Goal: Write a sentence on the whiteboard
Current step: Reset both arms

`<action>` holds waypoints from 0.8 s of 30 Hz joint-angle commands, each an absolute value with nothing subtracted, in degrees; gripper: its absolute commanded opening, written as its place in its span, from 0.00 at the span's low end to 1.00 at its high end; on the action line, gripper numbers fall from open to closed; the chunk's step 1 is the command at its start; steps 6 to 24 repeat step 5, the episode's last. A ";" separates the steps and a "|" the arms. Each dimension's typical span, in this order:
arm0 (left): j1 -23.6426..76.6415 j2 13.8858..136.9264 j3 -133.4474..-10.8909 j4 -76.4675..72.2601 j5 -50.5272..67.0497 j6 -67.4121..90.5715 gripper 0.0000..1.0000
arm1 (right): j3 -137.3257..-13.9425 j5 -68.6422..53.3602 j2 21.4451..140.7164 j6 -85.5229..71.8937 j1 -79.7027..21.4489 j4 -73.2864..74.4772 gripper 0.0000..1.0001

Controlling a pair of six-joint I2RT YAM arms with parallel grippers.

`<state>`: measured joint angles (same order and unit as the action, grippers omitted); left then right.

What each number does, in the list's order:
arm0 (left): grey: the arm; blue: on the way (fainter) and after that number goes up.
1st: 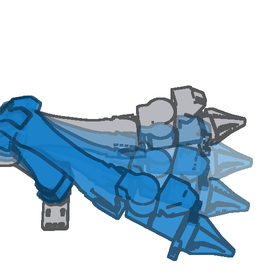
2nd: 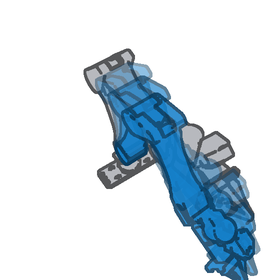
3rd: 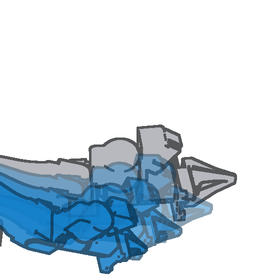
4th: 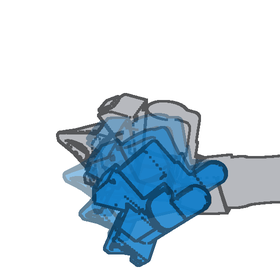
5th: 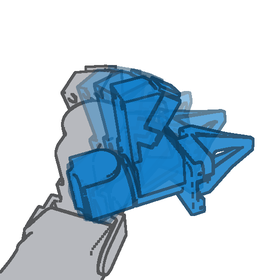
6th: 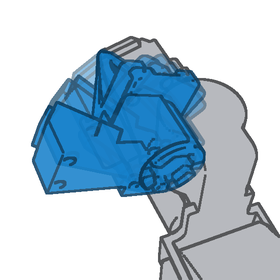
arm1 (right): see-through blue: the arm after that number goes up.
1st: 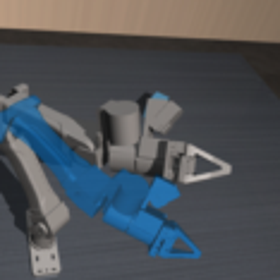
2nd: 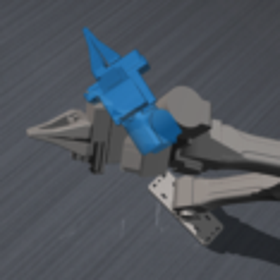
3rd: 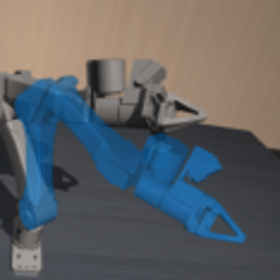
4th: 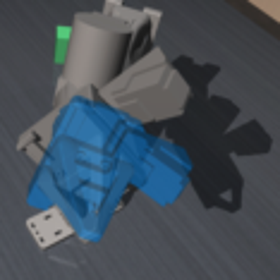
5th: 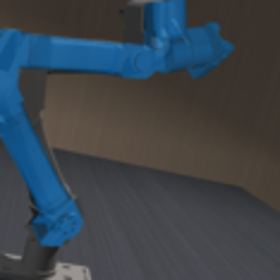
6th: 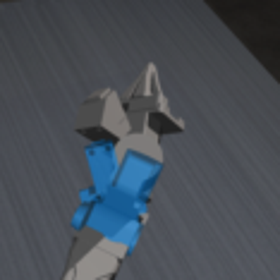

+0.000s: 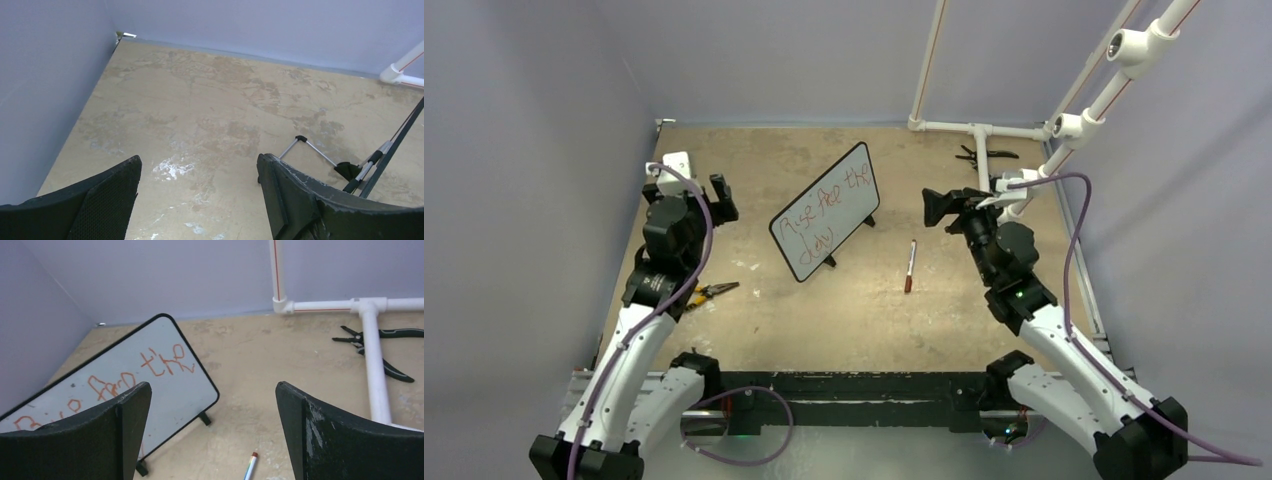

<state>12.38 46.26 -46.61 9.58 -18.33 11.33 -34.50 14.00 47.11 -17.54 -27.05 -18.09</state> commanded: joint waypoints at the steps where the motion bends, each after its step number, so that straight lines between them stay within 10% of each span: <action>1: 12.22 45.27 -46.71 9.91 -21.40 11.33 0.83 | -32.57 13.08 47.89 -13.43 -25.08 -22.15 0.95; 24: 12.22 44.81 -46.80 9.69 -21.19 11.32 0.82 | -31.02 14.01 46.80 -12.30 -24.87 -23.49 0.95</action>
